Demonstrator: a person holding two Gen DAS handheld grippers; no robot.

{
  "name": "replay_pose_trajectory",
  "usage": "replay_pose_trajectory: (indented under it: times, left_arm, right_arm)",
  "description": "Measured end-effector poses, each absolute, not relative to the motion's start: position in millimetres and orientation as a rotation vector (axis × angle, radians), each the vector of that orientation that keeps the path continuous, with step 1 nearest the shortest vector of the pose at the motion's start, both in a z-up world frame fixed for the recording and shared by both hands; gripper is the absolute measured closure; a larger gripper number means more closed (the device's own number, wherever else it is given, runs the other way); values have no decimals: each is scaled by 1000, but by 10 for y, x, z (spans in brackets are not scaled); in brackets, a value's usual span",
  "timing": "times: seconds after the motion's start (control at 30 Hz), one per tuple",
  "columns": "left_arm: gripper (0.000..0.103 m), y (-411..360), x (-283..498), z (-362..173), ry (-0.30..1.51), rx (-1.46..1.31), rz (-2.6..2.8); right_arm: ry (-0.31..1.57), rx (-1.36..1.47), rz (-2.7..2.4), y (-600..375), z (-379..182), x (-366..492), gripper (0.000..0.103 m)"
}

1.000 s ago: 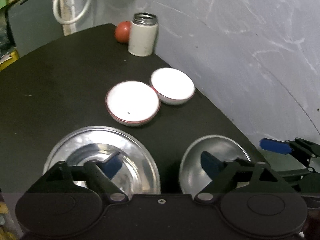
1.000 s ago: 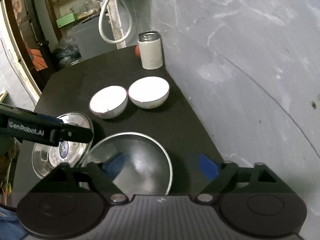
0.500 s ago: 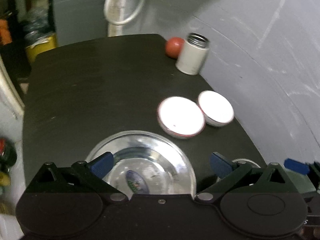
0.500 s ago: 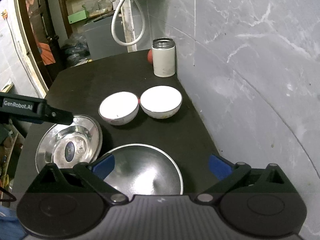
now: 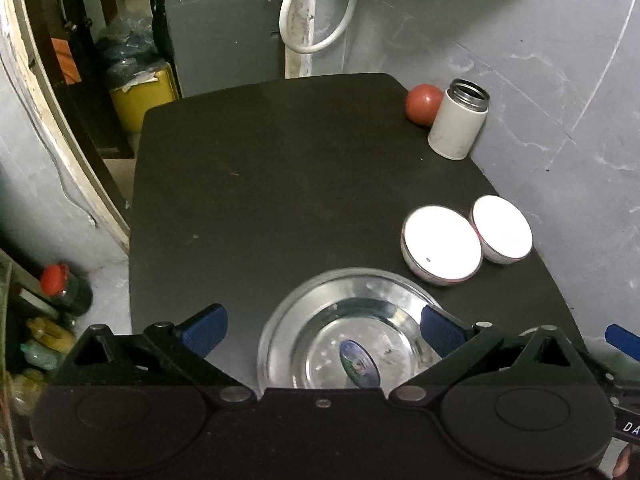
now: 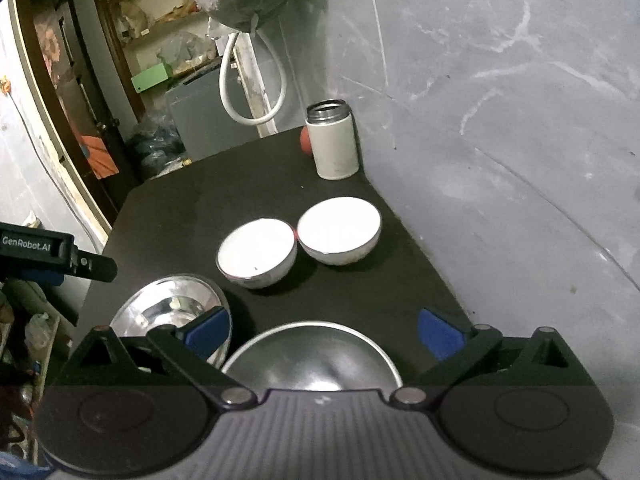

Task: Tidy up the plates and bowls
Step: 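Open both tools and release the steel mixing bowl rim, then move both tools to a red-rimmed white bowl and close on its rim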

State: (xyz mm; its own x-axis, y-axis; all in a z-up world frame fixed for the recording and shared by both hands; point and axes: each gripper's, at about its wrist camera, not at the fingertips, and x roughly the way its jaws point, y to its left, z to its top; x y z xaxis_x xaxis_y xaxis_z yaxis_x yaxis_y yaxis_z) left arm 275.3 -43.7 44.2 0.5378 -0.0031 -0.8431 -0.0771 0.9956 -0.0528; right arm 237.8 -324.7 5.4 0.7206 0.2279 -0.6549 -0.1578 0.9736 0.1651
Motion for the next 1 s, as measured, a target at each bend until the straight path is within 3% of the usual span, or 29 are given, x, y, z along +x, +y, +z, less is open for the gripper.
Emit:
replay_pose_trajectory:
  times: [0.4,0.87,1.0]
  left_arm:
    - [1,-349,3215,361,929,0,-54]
    - [1,-514,3951,-120,987,100,-233]
    - [1,-589,4058,-205,989,184,-273]
  right_arm:
    - [767,176,79,-3018,17,2608,0]
    - [767,97,-32,-2554,-167,3155,1]
    - [793,101,-31,-2529,-267,3273,13]
